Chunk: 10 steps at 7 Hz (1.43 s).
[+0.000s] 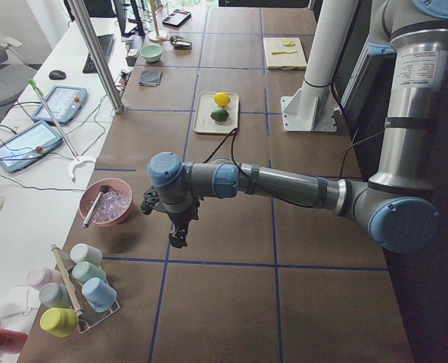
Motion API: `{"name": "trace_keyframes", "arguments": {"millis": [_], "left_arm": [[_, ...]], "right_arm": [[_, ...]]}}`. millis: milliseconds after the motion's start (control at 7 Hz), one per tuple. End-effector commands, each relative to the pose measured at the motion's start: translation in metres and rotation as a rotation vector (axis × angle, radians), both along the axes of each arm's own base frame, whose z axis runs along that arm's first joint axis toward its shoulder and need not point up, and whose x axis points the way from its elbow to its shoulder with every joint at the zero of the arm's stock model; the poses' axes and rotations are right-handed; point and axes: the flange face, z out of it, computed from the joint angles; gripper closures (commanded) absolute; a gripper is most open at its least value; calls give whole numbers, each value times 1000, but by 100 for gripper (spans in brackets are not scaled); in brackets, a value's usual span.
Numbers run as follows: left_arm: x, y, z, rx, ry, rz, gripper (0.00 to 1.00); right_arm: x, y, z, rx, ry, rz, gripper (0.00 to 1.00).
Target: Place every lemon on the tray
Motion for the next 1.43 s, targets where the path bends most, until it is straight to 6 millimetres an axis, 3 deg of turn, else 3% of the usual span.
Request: {"name": "trace_keyframes", "arguments": {"millis": [0,1286], "left_arm": [[-1,4,6,-20,40,-4,0],[-1,13,7,-13,33,-2,0]], "right_arm": [[2,5,5,-10,-7,4,0],[2,6,14,-28,-8,5,0]]}}
